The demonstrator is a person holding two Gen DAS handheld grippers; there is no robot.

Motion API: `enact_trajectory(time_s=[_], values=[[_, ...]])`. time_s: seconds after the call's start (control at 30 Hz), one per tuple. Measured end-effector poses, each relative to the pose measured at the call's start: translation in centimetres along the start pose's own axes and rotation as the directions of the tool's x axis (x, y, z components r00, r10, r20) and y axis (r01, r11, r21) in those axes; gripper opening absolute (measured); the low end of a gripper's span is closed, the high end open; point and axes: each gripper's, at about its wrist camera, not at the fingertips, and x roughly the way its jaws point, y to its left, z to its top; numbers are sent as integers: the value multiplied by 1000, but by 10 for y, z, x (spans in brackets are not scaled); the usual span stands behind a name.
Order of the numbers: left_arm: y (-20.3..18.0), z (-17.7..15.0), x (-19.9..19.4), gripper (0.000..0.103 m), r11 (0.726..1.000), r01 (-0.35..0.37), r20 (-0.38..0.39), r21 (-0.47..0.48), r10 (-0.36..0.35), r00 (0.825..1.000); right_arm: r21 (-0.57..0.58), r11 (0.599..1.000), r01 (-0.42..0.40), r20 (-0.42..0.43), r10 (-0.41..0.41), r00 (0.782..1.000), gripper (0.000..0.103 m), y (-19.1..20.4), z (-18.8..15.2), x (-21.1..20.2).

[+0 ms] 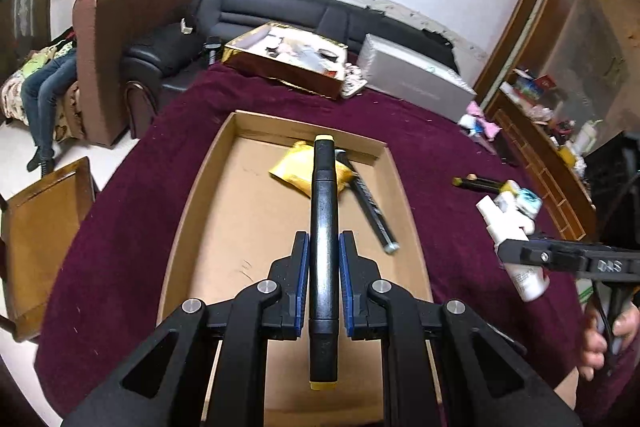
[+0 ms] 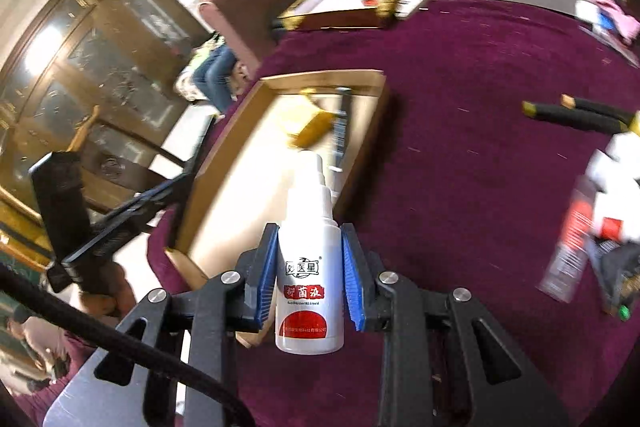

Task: Organize objects
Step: 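Grasp the white spray bottle with the right gripper while the left gripper holds the marker, then release the marker and white bottle into the cardboard tray with both grippers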

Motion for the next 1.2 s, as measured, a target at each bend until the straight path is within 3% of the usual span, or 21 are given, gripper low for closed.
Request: enact_trajectory(time_s=[0.13,0.47,0.9,1.2], values=[[13,17,24,12,998,-59,-44,0,59,997,27,998,-60,-33,61,998,28,18,17,36],[54,40,88,12,990,-134,-161,-41,126,979,165,983,-83,-138,106,985,28,17,31,132],[59,50,117,12,987,-157,-202,-21,149,968,166,986,-14,-150,39,988,28,23,58,162],[65,53,119,12,984,-160,-190,-73,144,971,128,992,6,-130,11,991,28,27,65,167]])
